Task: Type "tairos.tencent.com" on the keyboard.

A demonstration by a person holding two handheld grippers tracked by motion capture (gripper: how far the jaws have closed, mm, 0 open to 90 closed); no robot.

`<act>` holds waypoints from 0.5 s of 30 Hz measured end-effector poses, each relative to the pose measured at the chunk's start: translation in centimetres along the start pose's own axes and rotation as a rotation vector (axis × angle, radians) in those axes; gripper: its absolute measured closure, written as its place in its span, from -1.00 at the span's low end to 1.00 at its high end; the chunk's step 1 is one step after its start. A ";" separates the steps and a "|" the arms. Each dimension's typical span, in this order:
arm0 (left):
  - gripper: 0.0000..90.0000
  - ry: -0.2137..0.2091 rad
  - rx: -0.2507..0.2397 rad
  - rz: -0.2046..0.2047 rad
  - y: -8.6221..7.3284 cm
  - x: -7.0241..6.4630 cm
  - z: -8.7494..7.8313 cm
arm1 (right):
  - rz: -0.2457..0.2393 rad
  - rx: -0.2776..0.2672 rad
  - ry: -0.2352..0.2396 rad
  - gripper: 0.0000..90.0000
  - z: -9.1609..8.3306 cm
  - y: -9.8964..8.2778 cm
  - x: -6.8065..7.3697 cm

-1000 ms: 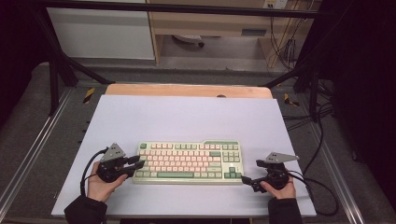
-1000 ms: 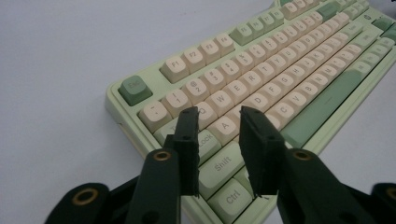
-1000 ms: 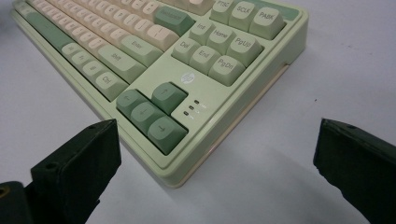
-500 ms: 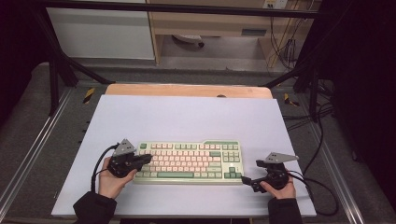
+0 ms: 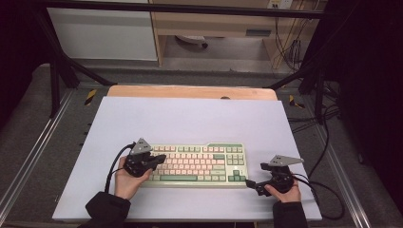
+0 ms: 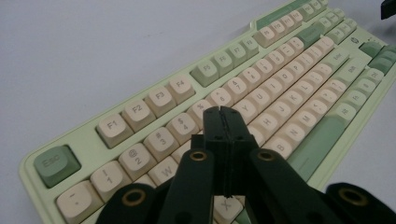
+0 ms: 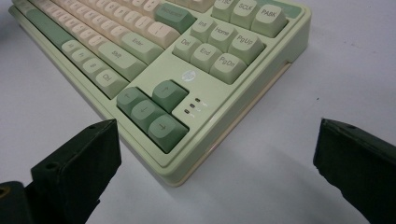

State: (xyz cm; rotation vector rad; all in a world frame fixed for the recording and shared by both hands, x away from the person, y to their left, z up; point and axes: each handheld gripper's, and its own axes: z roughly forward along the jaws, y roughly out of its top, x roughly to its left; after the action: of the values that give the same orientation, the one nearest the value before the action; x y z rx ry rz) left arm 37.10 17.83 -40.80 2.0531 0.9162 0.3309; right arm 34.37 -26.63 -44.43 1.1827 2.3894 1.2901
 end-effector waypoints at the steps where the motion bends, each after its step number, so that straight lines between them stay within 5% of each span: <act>1: 1.00 0.003 0.003 0.004 0.0 -0.1 0.2 | 0.000 0.000 0.000 -0.97 0.0 0.0 0.0; 15: 1.00 0.007 0.033 0.020 0.2 -1.2 2.8 | -0.001 0.001 0.002 -0.97 0.0 0.0 0.0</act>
State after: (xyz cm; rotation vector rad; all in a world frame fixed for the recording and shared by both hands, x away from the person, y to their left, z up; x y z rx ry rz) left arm 37.85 15.26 -42.19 2.0933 0.9112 0.3359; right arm 34.39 -26.61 -44.46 1.1805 2.3920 1.2898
